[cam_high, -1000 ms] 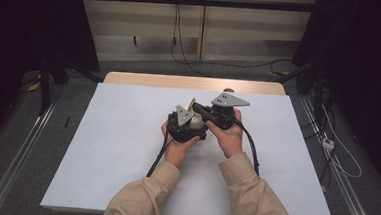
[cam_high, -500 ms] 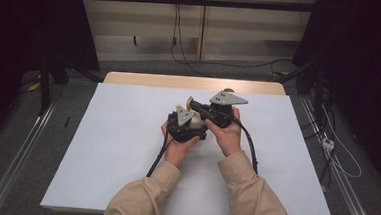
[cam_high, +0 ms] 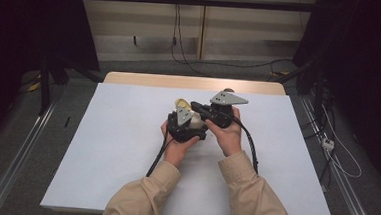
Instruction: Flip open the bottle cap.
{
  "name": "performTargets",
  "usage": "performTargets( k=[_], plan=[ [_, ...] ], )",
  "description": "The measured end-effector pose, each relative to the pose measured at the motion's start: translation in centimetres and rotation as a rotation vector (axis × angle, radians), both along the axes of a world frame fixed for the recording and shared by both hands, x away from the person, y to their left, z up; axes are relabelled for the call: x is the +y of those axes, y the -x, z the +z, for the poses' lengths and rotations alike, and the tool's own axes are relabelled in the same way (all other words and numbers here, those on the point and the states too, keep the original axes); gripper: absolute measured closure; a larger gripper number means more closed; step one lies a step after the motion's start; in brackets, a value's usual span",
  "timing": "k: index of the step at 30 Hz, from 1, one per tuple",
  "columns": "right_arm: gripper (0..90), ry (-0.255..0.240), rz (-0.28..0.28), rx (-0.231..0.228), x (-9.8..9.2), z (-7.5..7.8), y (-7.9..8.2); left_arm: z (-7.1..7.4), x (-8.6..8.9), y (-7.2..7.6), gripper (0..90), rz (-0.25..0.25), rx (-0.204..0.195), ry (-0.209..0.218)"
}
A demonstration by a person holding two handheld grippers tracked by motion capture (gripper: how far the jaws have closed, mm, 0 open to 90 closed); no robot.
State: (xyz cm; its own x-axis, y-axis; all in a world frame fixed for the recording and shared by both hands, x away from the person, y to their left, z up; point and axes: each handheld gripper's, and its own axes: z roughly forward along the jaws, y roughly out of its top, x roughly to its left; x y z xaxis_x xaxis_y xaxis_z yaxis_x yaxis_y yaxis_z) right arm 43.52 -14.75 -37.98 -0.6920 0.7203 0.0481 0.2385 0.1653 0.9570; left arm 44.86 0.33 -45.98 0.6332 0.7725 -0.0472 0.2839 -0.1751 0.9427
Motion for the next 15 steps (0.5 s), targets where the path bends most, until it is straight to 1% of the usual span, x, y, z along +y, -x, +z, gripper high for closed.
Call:
performTargets(
  k=[1,4,6,8,11,15],
  plan=[
    [90.0,0.0,-0.001,0.001,-0.1,0.0,0.1,0.0,0.1,0.0,4.7,-0.009,0.004,0.005],
    [89.5,0.001,-0.006,0.004,-0.7,-0.1,0.5,0.0,0.2,-0.1,4.6,-0.025,0.001,-0.01],
    [88.3,0.002,-0.009,0.014,-1.2,-0.3,0.7,0.0,0.2,-0.1,4.5,-0.029,0.006,-0.004],
    [87.3,0.005,-0.016,0.017,-1.6,-0.4,0.9,0.0,0.4,-0.1,4.5,-0.038,0.005,-0.012],
    [83.7,0.011,-0.026,0.02,-2.1,-0.6,1.5,0.0,0.4,-0.2,4.4,-0.049,0.006,-0.016],
    [76.4,0.001,-0.01,0.02,-2.7,-0.6,2.4,0.0,0.5,-0.2,4.3,-0.053,0.016,-0.017]
  ],
)
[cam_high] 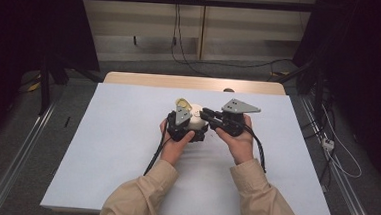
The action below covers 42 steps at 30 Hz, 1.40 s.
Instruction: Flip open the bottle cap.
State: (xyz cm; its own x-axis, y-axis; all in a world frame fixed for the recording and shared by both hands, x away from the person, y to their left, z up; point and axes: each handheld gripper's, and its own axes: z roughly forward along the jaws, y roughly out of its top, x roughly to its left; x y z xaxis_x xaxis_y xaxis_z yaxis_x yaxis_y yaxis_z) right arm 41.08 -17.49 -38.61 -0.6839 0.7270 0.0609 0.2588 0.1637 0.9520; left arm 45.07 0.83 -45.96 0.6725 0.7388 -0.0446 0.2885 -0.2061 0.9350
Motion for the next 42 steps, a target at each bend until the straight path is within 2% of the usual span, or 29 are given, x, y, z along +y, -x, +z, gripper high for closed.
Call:
performTargets(
  k=[2,6,7,9,11,13,14,18,22,24,28,32,34,35,39,42],
  plan=[
    [67.2,0.006,-0.009,0.007,-0.2,-0.1,0.5,-0.1,0.1,-0.1,3.8,0.001,0.019,0.019],
    [56.6,0.0,-0.013,0.029,-0.8,-0.3,1.3,0.0,0.1,0.0,3.8,-0.005,0.026,0.004],
    [53.6,0.001,-0.01,0.036,-0.9,-0.4,1.5,-0.1,0.1,0.0,3.8,-0.003,0.033,0.016],
    [47.1,-0.013,-0.026,0.038,-1.3,-0.5,1.9,0.0,0.1,-0.1,3.7,-0.007,0.043,0.013],
    [45.2,-0.026,-0.02,0.047,-1.7,-0.8,2.1,0.0,0.2,-0.1,3.6,-0.011,0.045,0.002],
    [38.2,-0.019,-0.046,0.054,-2.0,-1.0,2.4,-0.1,0.2,-0.1,3.3,-0.006,0.065,0.013],
    [37.9,-0.017,-0.043,0.051,-2.2,-1.2,2.6,-0.1,0.2,-0.1,3.2,-0.006,0.065,0.013],
    [25.9,-0.008,-0.076,0.047,-2.7,-1.6,3.2,0.0,0.4,-0.1,3.2,-0.021,0.077,-0.012],
    [15.5,-0.028,-0.098,0.057,-3.2,-2.0,3.8,0.1,0.5,0.0,3.2,-0.027,0.09,-0.02],
    [14.3,-0.032,-0.107,0.058,-3.5,-2.2,4.2,0.2,0.6,0.0,3.2,-0.047,0.091,-0.029],
    [11.8,-0.021,-0.114,0.048,-3.7,-2.4,4.9,0.3,0.7,0.1,3.1,-0.051,0.103,-0.024],
    [10.9,-0.013,-0.118,0.052,-4.0,-3.0,5.5,0.1,0.6,0.1,3.1,-0.055,0.099,-0.062],
    [11.2,-0.01,-0.121,0.049,-4.2,-3.2,5.8,0.0,0.7,0.2,3.1,-0.066,0.1,-0.104],
    [11.2,-0.008,-0.124,0.046,-4.3,-3.2,6.0,-0.1,0.8,0.2,3.2,-0.066,0.114,-0.116],
    [11.2,-0.009,-0.127,0.038,-4.7,-3.4,6.5,0.0,0.9,0.8,4.3,-0.059,0.089,-0.136],
    [11.2,-0.01,-0.128,0.039,-4.9,-3.5,6.9,0.1,1.5,0.9,4.8,-0.073,0.105,-0.133]
  ],
)
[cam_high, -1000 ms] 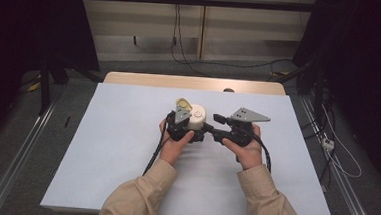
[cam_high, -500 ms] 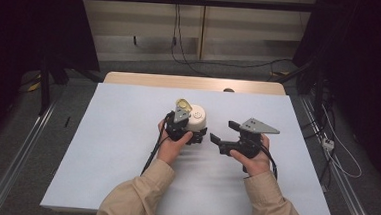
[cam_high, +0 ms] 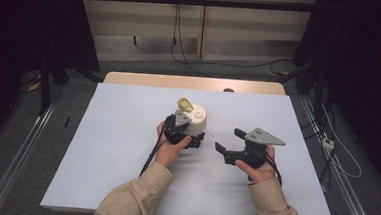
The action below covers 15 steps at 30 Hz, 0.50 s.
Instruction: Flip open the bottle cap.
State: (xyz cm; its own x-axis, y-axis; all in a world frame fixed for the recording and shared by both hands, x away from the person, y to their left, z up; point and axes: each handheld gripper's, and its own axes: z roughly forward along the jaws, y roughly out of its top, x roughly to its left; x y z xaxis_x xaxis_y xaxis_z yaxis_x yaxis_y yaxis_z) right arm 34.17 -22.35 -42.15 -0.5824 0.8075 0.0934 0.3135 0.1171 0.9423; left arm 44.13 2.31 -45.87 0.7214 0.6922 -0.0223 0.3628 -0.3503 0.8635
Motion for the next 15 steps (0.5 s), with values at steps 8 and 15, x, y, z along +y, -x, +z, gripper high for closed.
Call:
performTargets(
  k=[8,15],
  plan=[
    [11.1,0.041,0.009,0.013,-0.2,-0.8,1.0,0.3,2.3,1.0,5.4,-0.031,0.028,0.002],
    [11.0,0.038,-0.001,0.026,-0.7,-1.1,1.4,0.8,5.1,2.2,5.6,-0.068,0.026,0.005]
  ],
)
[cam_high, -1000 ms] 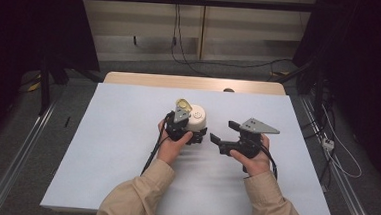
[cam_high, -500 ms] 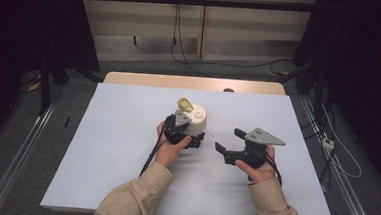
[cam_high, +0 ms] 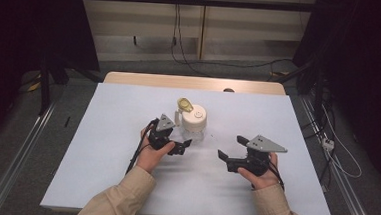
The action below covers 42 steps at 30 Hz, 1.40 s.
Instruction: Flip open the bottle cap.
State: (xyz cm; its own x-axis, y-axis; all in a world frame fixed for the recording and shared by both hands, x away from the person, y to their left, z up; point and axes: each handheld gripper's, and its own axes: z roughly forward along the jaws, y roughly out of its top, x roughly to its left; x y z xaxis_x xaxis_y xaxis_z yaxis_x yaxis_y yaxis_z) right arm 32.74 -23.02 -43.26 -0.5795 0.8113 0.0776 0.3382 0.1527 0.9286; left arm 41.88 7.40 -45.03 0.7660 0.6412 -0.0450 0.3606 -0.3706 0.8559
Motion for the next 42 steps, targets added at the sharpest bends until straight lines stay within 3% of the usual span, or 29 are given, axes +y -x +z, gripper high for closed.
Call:
performTargets(
  k=[5,12,20,31,42],
  plan=[
    [11.0,0.0,-0.004,0.013,-0.4,-0.3,0.4,0.4,2.3,1.1,5.6,-0.02,-0.005,0.041],
    [11.6,0.014,0.001,0.01,-0.8,-0.5,1.1,0.6,5.5,2.3,5.8,-0.017,-0.012,0.053],
    [11.4,0.017,-0.005,0.017,-1.6,-0.8,1.9,1.2,8.0,3.5,5.6,-0.018,-0.02,0.098],
    [11.4,0.02,-0.011,0.024,-2.5,-1.1,2.8,1.4,11.2,4.9,5.4,-0.016,-0.047,0.099],
    [11.5,0.023,-0.028,0.028,-3.3,-1.3,3.4,1.1,14.7,6.1,5.4,0.025,-0.028,0.109]
  ],
)
